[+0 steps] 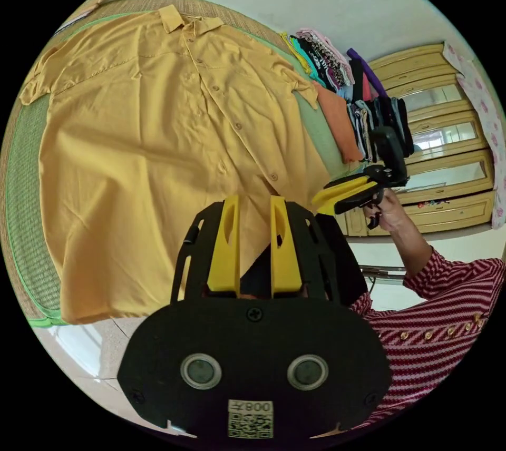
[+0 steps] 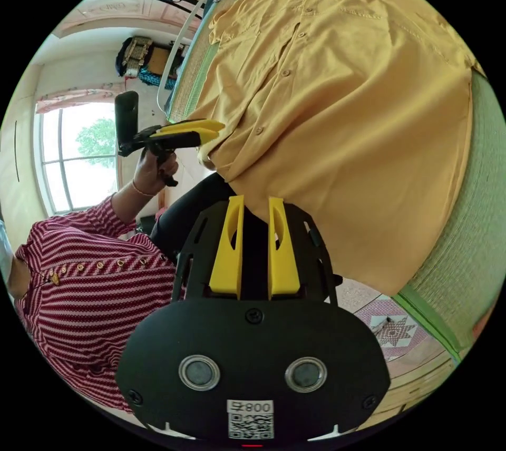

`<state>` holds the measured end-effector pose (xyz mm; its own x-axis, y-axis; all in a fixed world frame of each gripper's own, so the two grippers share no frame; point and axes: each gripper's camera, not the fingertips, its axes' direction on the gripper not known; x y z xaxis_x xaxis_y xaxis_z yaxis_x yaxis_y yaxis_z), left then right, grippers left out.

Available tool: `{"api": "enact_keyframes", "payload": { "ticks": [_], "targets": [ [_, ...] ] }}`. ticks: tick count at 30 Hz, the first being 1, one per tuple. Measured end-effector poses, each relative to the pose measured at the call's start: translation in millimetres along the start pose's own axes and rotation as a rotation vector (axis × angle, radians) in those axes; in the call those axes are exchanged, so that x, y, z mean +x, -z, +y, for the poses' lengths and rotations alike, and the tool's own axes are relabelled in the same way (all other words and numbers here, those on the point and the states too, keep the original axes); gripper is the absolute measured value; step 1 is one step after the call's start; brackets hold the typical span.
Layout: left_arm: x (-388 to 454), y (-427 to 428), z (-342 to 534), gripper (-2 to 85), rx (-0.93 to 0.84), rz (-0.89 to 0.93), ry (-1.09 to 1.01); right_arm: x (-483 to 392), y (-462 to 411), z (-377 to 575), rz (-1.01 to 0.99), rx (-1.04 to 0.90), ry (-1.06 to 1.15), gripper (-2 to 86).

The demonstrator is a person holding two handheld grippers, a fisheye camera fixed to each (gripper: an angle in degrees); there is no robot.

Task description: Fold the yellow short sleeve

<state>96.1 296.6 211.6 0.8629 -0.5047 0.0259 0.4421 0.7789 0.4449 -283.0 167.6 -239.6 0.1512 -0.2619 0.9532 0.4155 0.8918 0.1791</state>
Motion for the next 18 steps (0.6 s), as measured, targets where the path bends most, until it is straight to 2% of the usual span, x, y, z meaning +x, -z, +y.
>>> {"api": "enact_keyframes", "payload": {
  "ticks": [2, 8, 15, 18],
  "targets": [
    [8.9, 1.3, -9.4, 5.8, -0.01, -0.066, 0.003, -7.4, 6.0, -7.8, 0.015, 0.026, 0.021, 8.1],
    [28.0, 18.8, -25.1, 1.1, -0.015, -0.076, 0.005, -23.2, -0.9, -54.5, 0.039, 0.046, 0.086, 8.6],
    [49.2, 43.9, -33.5, 1.7, 0.047, -0.014, 0.009, -21.5, -14.6, -129.6, 0.095, 0.055, 0.095, 9.2],
    [59.8, 41.1, -41.5, 4.2, -0.002, -0.038, -0.017, -22.9, -19.7, -156.7, 0.172, 0.058, 0.09, 9.8]
  ]
}}
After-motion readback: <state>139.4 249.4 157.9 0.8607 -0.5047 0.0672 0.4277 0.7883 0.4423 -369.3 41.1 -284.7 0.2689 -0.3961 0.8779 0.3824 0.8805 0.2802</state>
